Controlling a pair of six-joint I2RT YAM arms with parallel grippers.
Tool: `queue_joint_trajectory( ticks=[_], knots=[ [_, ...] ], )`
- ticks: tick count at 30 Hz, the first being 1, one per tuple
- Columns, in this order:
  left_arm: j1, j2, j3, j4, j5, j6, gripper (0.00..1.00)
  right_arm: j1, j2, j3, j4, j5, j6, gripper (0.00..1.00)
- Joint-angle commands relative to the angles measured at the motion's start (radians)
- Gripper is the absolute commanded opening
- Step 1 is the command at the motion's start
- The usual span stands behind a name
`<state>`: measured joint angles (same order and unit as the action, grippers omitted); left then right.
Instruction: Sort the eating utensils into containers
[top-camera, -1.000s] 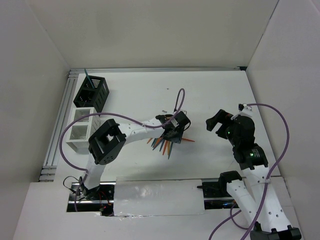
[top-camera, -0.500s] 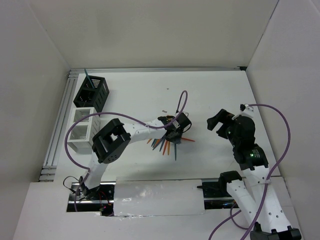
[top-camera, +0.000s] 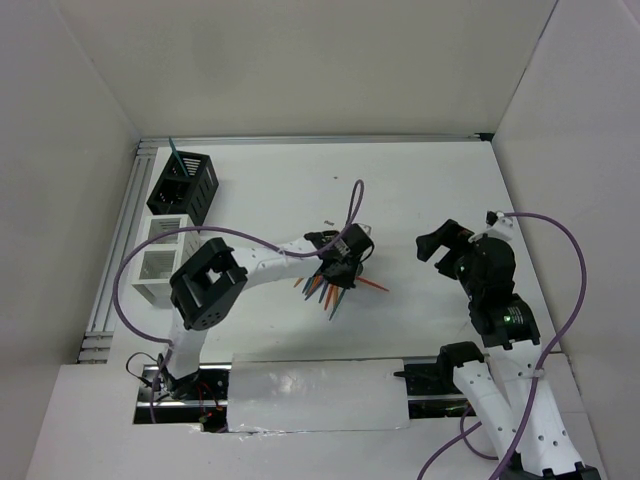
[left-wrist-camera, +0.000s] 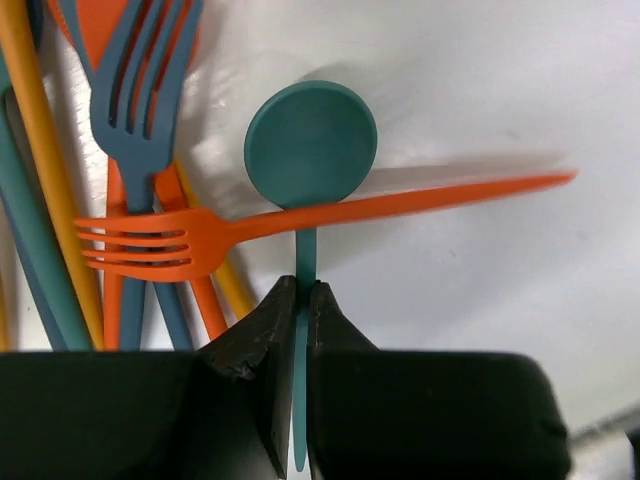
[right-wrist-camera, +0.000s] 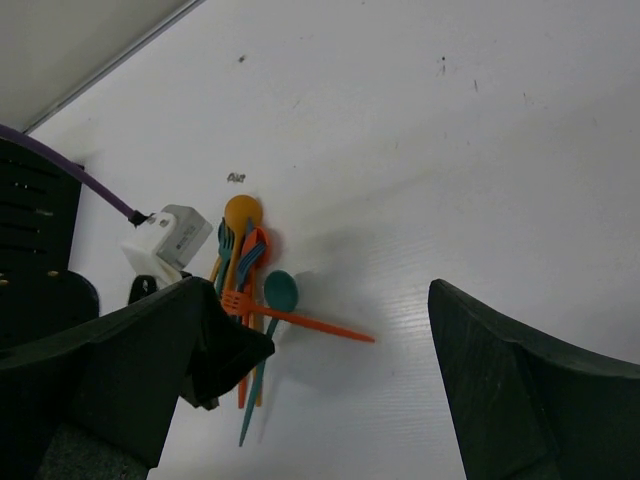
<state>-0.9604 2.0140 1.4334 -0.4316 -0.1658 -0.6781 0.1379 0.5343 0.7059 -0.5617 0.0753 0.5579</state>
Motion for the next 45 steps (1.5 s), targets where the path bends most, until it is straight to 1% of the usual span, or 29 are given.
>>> queue_joint_trajectory(
  ticks=[1,2,4,6,7,8,11,12,14,16,18,19,21,22,23,24,25,26,27,28,29,30,32,35,37,38,40,43,45],
  knots=[
    [0.020,-0.116,0.050,-0.002,0.127,0.063,0.10,0.002,0.004,0.001,0.002,0.000,0.014,1.00],
    [0.034,-0.132,0.055,0.001,0.156,0.077,0.09,0.000,0.007,0.010,-0.007,0.000,0.016,1.00],
    [0.054,-0.202,0.033,0.017,0.294,0.136,0.09,0.002,0.015,0.010,-0.007,-0.009,0.014,1.00],
    [0.060,-0.279,-0.005,0.040,0.363,0.161,0.10,0.000,0.015,0.010,-0.007,-0.009,0.011,1.00],
    [0.068,-0.297,-0.013,0.045,0.427,0.169,0.10,0.002,0.013,0.010,-0.007,-0.009,0.014,1.00],
    [0.071,-0.316,-0.014,0.030,0.446,0.175,0.10,0.002,0.007,0.010,-0.007,-0.009,0.013,1.00],
    [0.121,-0.386,-0.025,0.002,0.485,0.146,0.10,0.005,0.012,0.010,0.011,-0.009,0.010,1.00],
    [0.118,-0.397,-0.024,0.008,0.488,0.147,0.11,0.005,0.015,0.010,0.011,-0.009,0.007,1.00],
    [0.185,-0.414,-0.045,0.017,0.486,0.124,0.12,0.002,0.023,0.001,0.020,-0.018,0.008,1.00],
    [0.203,-0.417,-0.031,0.014,0.436,0.118,0.12,0.002,0.032,0.001,0.020,-0.019,0.013,1.00],
    [0.317,-0.402,0.013,-0.033,0.424,0.121,0.11,0.002,0.038,-0.008,0.020,-0.031,0.023,1.00],
    [0.318,-0.400,0.025,-0.039,0.420,0.141,0.11,0.002,0.036,-0.008,0.031,-0.031,0.023,1.00],
    [0.391,-0.400,0.036,-0.018,0.443,0.161,0.11,0.003,0.033,-0.017,0.051,-0.067,0.022,1.00],
    [0.485,-0.423,0.036,0.002,0.463,0.178,0.12,0.002,0.033,-0.028,0.060,-0.086,0.017,1.00],
    [0.476,-0.434,0.033,0.026,0.482,0.193,0.12,0.005,0.030,-0.039,0.071,-0.106,0.010,1.00],
    [0.538,-0.451,0.029,0.054,0.527,0.230,0.12,0.000,0.033,-0.039,0.097,-0.127,0.001,1.00],
    [0.640,-0.484,0.009,0.135,0.551,0.251,0.12,0.003,0.038,-0.051,0.111,-0.168,-0.004,1.00],
    [0.696,-0.503,-0.005,0.186,0.610,0.271,0.13,0.003,0.038,-0.063,0.124,-0.186,-0.010,1.00],
    [0.684,-0.524,-0.040,0.233,0.633,0.322,0.13,0.003,0.052,-0.063,0.152,-0.209,-0.012,1.00],
    [0.804,-0.541,-0.057,0.345,0.667,0.342,0.14,0.005,0.059,-0.074,0.166,-0.209,-0.015,1.00],
    [0.859,-0.579,-0.073,0.400,0.722,0.368,0.14,0.003,0.072,-0.083,0.178,-0.221,-0.018,1.00],
    [0.902,-0.603,-0.094,0.424,0.750,0.365,0.14,0.005,0.104,-0.083,0.203,-0.221,-0.024,1.00],
    [1.020,-0.609,-0.105,0.573,0.808,0.342,0.14,0.005,0.133,-0.083,0.229,-0.221,-0.032,1.00],
    [1.146,-0.572,-0.116,0.733,0.816,0.282,0.13,0.005,0.213,-0.074,0.290,-0.221,-0.053,1.00],
    [1.210,-0.549,-0.134,0.854,0.789,0.255,0.13,0.003,0.268,-0.065,0.347,-0.198,-0.058,1.00],
    [1.207,-0.508,-0.122,0.888,0.789,0.250,0.14,0.003,0.291,-0.056,0.367,-0.198,-0.061,1.00],
    [1.247,-0.454,-0.090,0.916,0.801,0.255,0.15,0.003,0.353,-0.056,0.423,-0.177,-0.061,1.00],
    [1.258,-0.358,-0.065,0.997,0.789,0.270,0.14,0.003,0.415,-0.036,0.466,-0.154,-0.040,1.00],
    [1.281,-0.305,-0.096,1.137,0.796,0.265,0.16,0.003,0.469,-0.026,0.505,-0.143,-0.033,1.00]
  ],
)
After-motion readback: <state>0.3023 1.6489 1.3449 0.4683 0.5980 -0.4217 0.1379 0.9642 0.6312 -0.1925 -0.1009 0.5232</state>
